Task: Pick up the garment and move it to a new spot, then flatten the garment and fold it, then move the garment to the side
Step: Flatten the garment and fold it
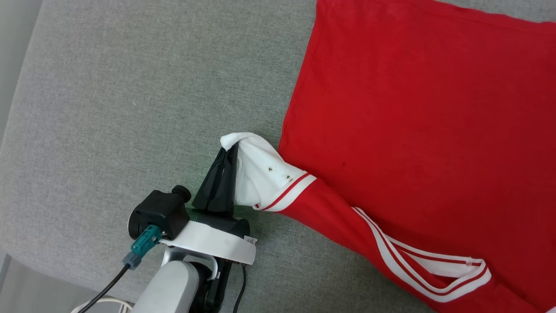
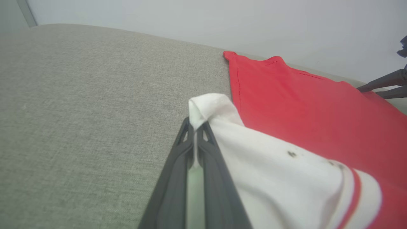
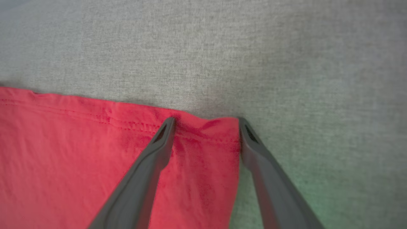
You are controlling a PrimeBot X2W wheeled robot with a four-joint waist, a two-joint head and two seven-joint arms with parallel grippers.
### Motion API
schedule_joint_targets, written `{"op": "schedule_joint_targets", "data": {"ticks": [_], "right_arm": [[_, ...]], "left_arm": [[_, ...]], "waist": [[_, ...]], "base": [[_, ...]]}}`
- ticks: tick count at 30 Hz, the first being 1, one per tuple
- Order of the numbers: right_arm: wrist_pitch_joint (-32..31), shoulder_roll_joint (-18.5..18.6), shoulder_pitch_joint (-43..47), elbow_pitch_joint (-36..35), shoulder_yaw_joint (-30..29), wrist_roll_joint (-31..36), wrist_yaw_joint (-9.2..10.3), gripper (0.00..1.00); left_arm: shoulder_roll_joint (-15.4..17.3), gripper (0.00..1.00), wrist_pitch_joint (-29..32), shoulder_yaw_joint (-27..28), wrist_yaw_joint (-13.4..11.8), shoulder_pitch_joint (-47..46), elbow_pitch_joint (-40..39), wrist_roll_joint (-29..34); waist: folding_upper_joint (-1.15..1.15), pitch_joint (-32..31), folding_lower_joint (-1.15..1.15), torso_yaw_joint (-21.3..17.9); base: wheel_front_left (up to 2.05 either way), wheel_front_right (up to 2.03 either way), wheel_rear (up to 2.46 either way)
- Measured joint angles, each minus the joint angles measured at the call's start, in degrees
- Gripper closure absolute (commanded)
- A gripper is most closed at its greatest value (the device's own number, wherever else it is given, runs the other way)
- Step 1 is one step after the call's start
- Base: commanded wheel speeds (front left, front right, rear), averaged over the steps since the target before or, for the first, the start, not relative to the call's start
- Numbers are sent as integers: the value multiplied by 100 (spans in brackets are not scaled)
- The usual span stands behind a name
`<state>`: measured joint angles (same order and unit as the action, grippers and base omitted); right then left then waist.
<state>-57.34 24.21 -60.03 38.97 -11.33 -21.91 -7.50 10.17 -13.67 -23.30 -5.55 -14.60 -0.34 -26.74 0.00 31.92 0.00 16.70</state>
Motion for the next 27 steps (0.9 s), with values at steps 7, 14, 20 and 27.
{"op": "schedule_joint_targets", "data": {"ticks": [7, 14, 20, 27], "right_arm": [[-245, -90, 49, -85, -185, 142, 0, 100], [-261, -91, 300, -441, 77, 229, 0, 100], [-177, 300, 698, -1312, 726, -114, 0, 100], [-294, 868, 2005, -2297, 1280, -604, 0, 100]], "left_arm": [[-42, 100, -64, 54, 49, -5, 162, -10], [-46, 100, -70, 78, 59, 32, 324, -69], [138, 100, -18, 256, -55, 366, 487, -172], [442, 100, 120, 610, -316, 983, 511, -381]], "waist": [[0, -19, 0, 65], [0, -299, 1, -25], [0, -823, 0, -208], [0, -1608, -1, -638]], "base": [[0, 0, 0], [0, 0, 0], [0, 0, 0], [0, 0, 0]]}}
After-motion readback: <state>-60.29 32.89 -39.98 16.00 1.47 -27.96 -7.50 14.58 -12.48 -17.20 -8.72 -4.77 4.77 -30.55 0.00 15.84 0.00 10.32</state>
